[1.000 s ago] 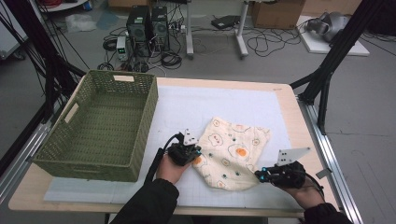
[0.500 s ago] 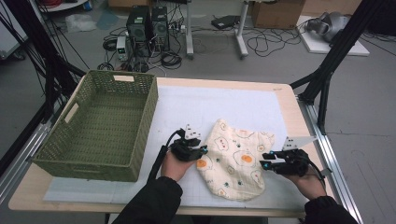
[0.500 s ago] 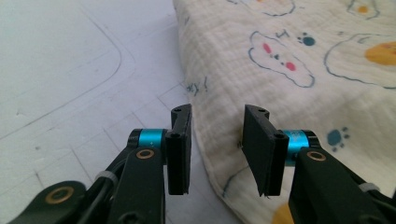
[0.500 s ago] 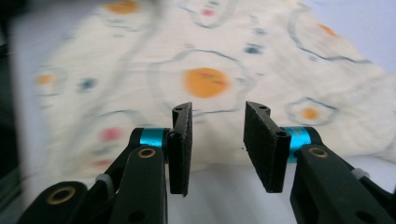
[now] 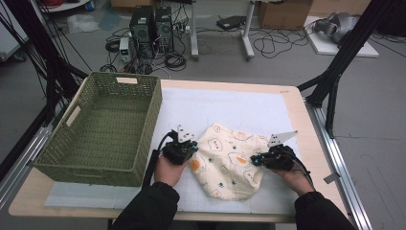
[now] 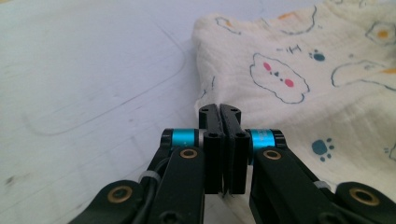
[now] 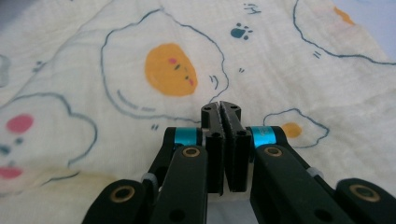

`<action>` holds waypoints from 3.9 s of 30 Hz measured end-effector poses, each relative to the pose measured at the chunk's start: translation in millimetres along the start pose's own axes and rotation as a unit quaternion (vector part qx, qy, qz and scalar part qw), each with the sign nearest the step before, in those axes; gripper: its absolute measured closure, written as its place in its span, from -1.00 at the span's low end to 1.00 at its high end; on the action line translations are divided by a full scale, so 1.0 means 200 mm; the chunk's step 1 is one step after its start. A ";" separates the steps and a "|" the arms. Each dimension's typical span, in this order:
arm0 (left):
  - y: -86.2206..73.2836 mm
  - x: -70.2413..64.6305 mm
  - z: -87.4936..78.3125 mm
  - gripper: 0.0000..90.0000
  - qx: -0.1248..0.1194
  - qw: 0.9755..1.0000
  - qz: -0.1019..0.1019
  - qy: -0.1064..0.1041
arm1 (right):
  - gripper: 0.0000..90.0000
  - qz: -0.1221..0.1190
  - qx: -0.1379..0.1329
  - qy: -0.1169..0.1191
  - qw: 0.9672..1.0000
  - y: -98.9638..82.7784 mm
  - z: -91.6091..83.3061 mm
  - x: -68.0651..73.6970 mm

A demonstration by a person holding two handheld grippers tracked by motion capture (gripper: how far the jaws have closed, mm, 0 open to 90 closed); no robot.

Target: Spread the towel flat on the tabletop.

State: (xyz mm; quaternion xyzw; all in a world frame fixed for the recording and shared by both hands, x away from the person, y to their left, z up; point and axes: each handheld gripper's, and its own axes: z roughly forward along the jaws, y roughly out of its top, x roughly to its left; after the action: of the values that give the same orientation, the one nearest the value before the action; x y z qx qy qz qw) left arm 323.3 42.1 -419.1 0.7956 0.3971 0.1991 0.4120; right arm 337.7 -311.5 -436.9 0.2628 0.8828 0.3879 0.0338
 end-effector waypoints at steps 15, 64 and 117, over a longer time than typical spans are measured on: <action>0.07 0.10 0.16 0.74 -0.023 0.997 -0.065 -0.032 | 0.33 0.032 -0.021 -0.097 0.995 0.02 -0.07 -0.15; -0.09 -0.03 0.13 0.94 0.028 0.999 -0.011 -0.032 | 0.81 -0.030 0.009 0.001 1.000 -0.11 -0.09 0.08; -0.12 -0.06 -0.08 0.75 -0.032 0.998 -0.037 -0.036 | 0.69 -0.018 -0.054 -0.023 0.998 -0.14 -0.29 0.17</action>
State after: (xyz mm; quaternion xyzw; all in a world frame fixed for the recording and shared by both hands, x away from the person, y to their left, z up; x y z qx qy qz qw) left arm 294.1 49.4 -429.5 0.7733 0.4045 0.1675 0.4586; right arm 281.0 -350.0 -411.4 0.2537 0.8640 0.4285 0.0748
